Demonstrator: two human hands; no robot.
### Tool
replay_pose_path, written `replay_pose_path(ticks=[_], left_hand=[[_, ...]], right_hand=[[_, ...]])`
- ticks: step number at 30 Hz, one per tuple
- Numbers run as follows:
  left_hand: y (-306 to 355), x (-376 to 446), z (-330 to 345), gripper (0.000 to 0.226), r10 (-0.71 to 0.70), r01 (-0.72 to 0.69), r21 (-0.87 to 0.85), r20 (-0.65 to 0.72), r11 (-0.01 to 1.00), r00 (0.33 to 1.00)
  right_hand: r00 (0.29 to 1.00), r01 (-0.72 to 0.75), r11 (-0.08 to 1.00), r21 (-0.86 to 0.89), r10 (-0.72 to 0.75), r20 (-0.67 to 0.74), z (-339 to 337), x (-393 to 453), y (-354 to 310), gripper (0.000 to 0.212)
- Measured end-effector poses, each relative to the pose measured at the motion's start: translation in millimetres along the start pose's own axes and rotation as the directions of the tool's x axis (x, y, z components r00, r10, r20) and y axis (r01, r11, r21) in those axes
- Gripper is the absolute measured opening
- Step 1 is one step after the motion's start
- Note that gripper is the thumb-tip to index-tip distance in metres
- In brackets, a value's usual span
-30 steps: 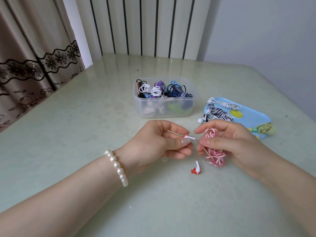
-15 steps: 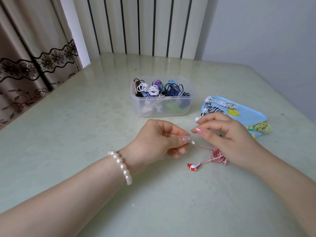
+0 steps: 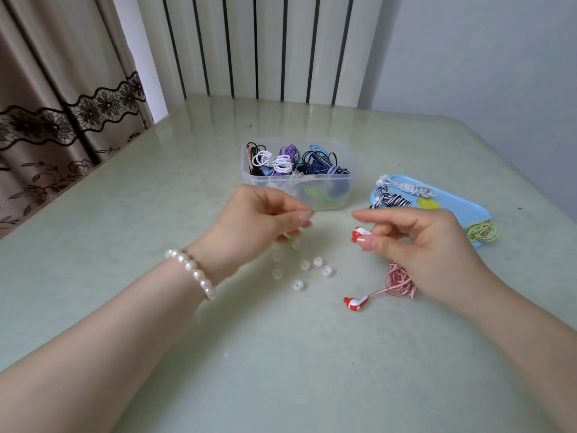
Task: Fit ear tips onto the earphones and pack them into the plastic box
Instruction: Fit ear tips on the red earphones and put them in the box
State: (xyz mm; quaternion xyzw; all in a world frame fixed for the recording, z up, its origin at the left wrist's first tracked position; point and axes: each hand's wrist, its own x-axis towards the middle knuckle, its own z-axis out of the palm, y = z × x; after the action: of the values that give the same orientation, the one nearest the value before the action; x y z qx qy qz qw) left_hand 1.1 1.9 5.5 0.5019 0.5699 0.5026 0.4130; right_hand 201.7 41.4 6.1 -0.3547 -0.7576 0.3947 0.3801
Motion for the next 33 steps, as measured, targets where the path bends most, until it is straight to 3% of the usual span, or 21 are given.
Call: replay_pose_path(ticks=[3, 9, 14, 20, 21, 23, 25, 26, 28, 30, 33], left_hand=[[-7, 6, -11, 0.013, 0.068, -0.048, 0.197, -0.095, 0.979, 0.993], [-18, -1, 10, 0.011, 0.181, -0.226, 0.512, 0.137, 0.829, 0.974], [-19, -3, 22, 0.025, 0.208, -0.351, 0.617, 0.294, 0.704, 0.933], [-24, -5, 21, 0.009, 0.362, -0.509, 0.622, 0.357, 0.596, 0.861], [-24, -7, 21, 0.007, 0.373, -0.497, 0.6, 0.329, 0.627, 0.868], [-20, -10, 23, 0.003, 0.273, -0.331, 0.449, 0.191, 0.83, 0.943], [-11, -13, 26, 0.01, 0.035, -0.04, 0.071, 0.069, 0.997, 0.997], [-7, -14, 27, 0.009, -0.07, 0.078, -0.127, 0.066, 0.989, 0.995], [-1, -16, 30, 0.007, -0.197, 0.234, -0.427, 0.13, 0.874, 0.972], [2, -19, 32, 0.016, -0.271, 0.33, -0.557, 0.188, 0.762, 0.944], [1, -21, 33, 0.017, -0.323, 0.41, -0.622, 0.254, 0.667, 0.912]], right_hand=[[0.999, -0.044, 0.999, -0.008, 0.045, 0.015, -2, 2, 4, 0.028], [0.991, -0.13, 0.991, 0.013, 0.13, 0.035, 1, 2, 5, 0.026], [0.988, -0.157, 0.986, 0.054, 0.157, 0.003, 1, 1, 5, 0.023], [0.991, -0.134, 0.987, 0.084, 0.135, -0.01, 3, -2, 4, 0.024], [0.992, -0.122, 0.988, 0.093, 0.125, -0.018, 3, -2, 4, 0.025], [0.993, -0.104, 0.987, 0.119, 0.109, -0.035, 2, -3, 2, 0.026], [0.994, -0.095, 0.978, 0.186, 0.104, -0.038, 2, -4, -3, 0.023], [0.994, -0.094, 0.97, 0.223, 0.105, -0.034, 2, -4, -6, 0.019], [0.994, -0.101, 0.955, 0.277, 0.109, -0.014, 3, -5, -10, 0.013], [0.994, -0.099, 0.941, 0.323, 0.106, -0.002, 5, -7, -12, 0.014], [0.997, -0.075, 0.94, 0.332, 0.08, -0.002, 8, -8, -11, 0.015]])
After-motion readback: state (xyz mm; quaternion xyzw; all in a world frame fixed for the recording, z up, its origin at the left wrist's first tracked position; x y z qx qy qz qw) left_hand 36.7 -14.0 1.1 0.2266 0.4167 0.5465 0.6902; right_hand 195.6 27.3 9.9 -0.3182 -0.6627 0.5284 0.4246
